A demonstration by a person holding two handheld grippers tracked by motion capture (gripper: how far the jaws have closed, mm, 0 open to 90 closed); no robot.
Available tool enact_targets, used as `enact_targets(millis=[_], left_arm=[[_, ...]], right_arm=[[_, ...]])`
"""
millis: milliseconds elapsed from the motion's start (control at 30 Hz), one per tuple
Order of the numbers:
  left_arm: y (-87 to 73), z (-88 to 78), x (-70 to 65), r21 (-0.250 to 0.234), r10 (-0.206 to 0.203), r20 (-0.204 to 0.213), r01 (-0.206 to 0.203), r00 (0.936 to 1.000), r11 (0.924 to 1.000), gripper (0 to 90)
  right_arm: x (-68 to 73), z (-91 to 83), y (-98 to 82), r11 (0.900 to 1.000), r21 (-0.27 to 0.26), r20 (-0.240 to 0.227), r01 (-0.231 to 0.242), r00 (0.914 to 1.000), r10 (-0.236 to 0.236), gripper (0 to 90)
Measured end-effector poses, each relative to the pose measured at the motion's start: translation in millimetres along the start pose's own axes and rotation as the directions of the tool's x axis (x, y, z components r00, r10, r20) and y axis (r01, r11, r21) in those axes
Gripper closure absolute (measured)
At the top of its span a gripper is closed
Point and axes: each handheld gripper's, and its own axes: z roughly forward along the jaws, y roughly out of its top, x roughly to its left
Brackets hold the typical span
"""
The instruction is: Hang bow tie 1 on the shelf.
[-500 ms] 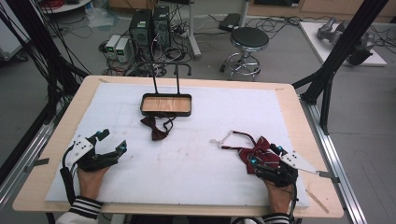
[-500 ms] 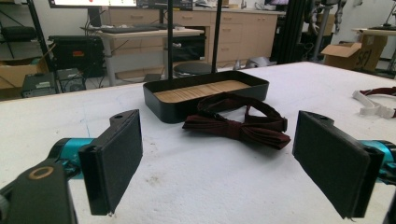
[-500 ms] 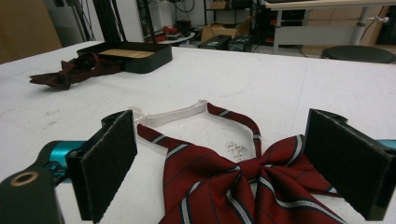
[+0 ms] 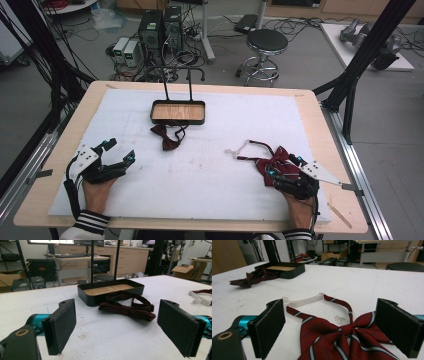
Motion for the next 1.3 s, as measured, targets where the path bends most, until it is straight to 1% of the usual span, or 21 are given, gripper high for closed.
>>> enact_targets(millis=[167, 333, 433, 500, 533, 567, 633, 667, 733, 867, 933, 967, 1033, 1067, 1100, 1167, 1233, 1267, 1300], left_arm=[[0.0, -0.5, 0.9, -0.005, -0.007, 0.001, 0.007, 1.0, 1.0, 16.0], [0.0, -0.5, 1.0, -0.005, -0.008, 0.001, 0.008, 1.0, 1.0, 15.9], [-0.1, -0.6, 1.2, -0.007, -0.01, 0.003, 0.01, 0.9999, 0.9999, 15.9], [0.0, -1.1, 1.4, -0.006, -0.007, 0.005, 0.007, 1.0, 1.0, 15.6], [-0.2, -1.3, 1.4, -0.009, -0.008, 0.003, 0.009, 1.0, 0.9999, 15.6], [-0.2, -1.3, 1.6, -0.01, -0.012, 0.003, 0.012, 0.9999, 0.9999, 15.6], [-0.2, -1.4, 1.9, -0.012, -0.016, 0.002, 0.016, 0.9999, 0.9998, 15.5], [-0.2, -1.4, 2.0, -0.012, -0.016, 0.003, 0.016, 0.9999, 0.9998, 15.5], [-0.2, -1.3, 1.8, -0.012, -0.015, 0.003, 0.015, 0.9999, 0.9998, 15.5], [-0.2, -1.3, 1.9, -0.011, -0.015, 0.001, 0.015, 0.9999, 0.9998, 15.5], [-0.3, -1.3, 1.9, -0.011, -0.017, 0.0, 0.017, 0.9999, 0.9998, 15.5], [-0.2, -1.4, 1.9, -0.011, -0.017, 0.0, 0.017, 0.9999, 0.9998, 15.5], [-0.3, -1.3, 2.2, -0.015, -0.02, -0.001, 0.02, 0.9998, 0.9997, 15.5], [-0.3, -1.8, 2.5, -0.014, -0.023, -0.002, 0.023, 0.9997, 0.9996, 15.5], [-0.4, -1.9, 2.6, -0.016, -0.024, -0.004, 0.024, 0.9997, 0.9996, 15.5], [-0.4, -1.8, 2.3, -0.018, -0.024, -0.004, 0.024, 0.9997, 0.9996, 15.5], [-0.5, -1.8, 2.2, -0.019, -0.022, -0.005, 0.022, 0.9997, 0.9996, 15.4], [-0.4, -1.9, 2.2, -0.018, -0.022, -0.004, 0.021, 0.9998, 0.9996, 15.4], [-0.4, -1.9, 2.2, -0.018, -0.022, -0.004, 0.021, 0.9998, 0.9996, 15.5]], right_arm=[[-1.2, 1.5, 0.6, 1.0, 0.008, 0.005, -0.007, 1.0, 0.007, 9.1], [-1.4, 2.5, 1.4, 0.999, 0.028, -0.005, -0.018, 0.9998, 0.018, 9.1], [-2.5, 2.6, 2.0, 0.999, 0.025, -0.01, -0.02, 0.9997, 0.02, 9.1], [-3.8, 1.7, 2.6, 0.998, 0.026, -0.034, -0.063, 0.9974, 0.064, 9.1], [-3.8, 1.7, 2.6, 0.998, 0.026, -0.034, -0.063, 0.9974, 0.064, 9.1], [-4.5, 0.1, 4.7, 0.997, 0.026, -0.033, -0.078, 0.9963, 0.079, 9.1], [-4.7, -0.7, 6.0, 0.997, 0.022, -0.034, -0.074, 0.9966, 0.075, 9.1], [-5.7, -2.5, 11.1, 0.998, 0.019, -0.033, -0.064, 0.9973, 0.065, 9.1], [-6.9, -3.5, 17.0, 0.998, 0.026, -0.034, -0.06, 0.9976, 0.061, 9.1], [-8.7, -4.1, 29.4, 0.998, 0.058, -0.043, -0.04, 0.9982, 0.042, 9.1], [-9.8, -3.2, 36.7, 0.996, 0.088, -0.049, -0.03, 0.9982, 0.035, 9.1], [-9.8, -3.2, 36.7, 0.996, 0.088, -0.049, -0.03, 0.9982, 0.035, 9.1], [-11.8, -1.1, 42.8, 0.992, 0.123, -0.065, -0.018, 0.9975, 0.027, 9.1], [-13.4, 0.9, 48.0, 0.989, 0.145, -0.098, -0.02, 0.9946, 0.034, 9.2], [-14.5, 2.3, 50.7, 0.987, 0.158, -0.111, -0.013, 0.9933, 0.031, 9.2], [-17.1, 5.7, 55.1, 0.982, 0.191, -0.12, 0.005, 0.9925, 0.018, 9.2], [-19.7, 9.3, 58.3, 0.972, 0.233, -0.134, 0.023, 0.991, 0.009, 9.2], [-21.0, 11.1, 59.1, 0.969, 0.246, -0.136, 0.035, 0.9907, -0.001, 9.2], [-22.3, 13.6, 60.4, 0.96, 0.275, -0.141, 0.045, 0.99, -0.006, 9.3]])
